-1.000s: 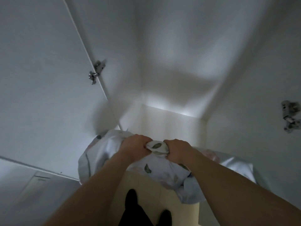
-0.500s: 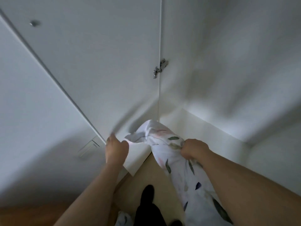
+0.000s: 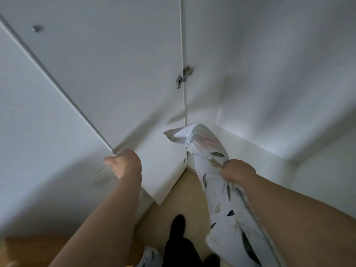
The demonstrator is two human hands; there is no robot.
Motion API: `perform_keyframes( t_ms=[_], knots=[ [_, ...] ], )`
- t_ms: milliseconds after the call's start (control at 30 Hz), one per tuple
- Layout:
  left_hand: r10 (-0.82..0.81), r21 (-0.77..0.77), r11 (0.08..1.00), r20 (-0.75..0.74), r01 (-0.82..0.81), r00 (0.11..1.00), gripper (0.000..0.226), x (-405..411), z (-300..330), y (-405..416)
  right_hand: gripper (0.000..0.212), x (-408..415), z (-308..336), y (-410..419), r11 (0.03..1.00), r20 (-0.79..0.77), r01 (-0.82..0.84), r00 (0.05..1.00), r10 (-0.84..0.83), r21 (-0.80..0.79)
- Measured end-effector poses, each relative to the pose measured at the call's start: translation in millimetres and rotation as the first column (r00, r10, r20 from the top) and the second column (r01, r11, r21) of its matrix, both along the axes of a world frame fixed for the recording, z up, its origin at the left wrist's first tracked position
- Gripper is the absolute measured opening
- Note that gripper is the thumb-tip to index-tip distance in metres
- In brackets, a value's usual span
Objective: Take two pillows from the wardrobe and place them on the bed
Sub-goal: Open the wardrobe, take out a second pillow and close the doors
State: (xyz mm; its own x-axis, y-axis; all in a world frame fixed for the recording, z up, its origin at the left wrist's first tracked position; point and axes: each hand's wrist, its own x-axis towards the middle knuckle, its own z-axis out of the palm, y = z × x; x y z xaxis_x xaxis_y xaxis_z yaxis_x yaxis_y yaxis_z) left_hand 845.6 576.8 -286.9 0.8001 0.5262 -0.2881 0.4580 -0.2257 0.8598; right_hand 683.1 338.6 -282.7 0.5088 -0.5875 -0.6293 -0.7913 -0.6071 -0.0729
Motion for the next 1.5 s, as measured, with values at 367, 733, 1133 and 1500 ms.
perform_keyframes(
  t_ms=[367, 733, 1133, 1500],
  knots=[
    [-0.346, 0.356, 0.891, 0.125, 0.283, 0.93, 0.028, -32, -6, 19, 0.039, -15, 1, -3, 1.0, 0.052, 0.011, 0.999, -0.011, -0.004],
    [-0.846, 0.686, 0.383, -0.008, 0.619, 0.533, 0.034, -104, -9, -39, 0.052, -46, 9, -29, 0.994, 0.094, 0.1, 0.99, -0.104, 0.048],
    [-0.996, 0.798, -0.019, 0.038, 0.602, -0.082, 0.049, -133, -14, -148, 0.042, -115, 15, -81, 0.938, 0.145, 0.345, 0.927, -0.345, 0.023],
    [-0.929, 0.865, -0.349, -0.269, 0.361, -0.253, 0.09, -111, -39, -226, 0.043, -140, 7, -121, 0.829, 0.074, 0.56, 0.826, -0.558, 0.005]
  ],
)
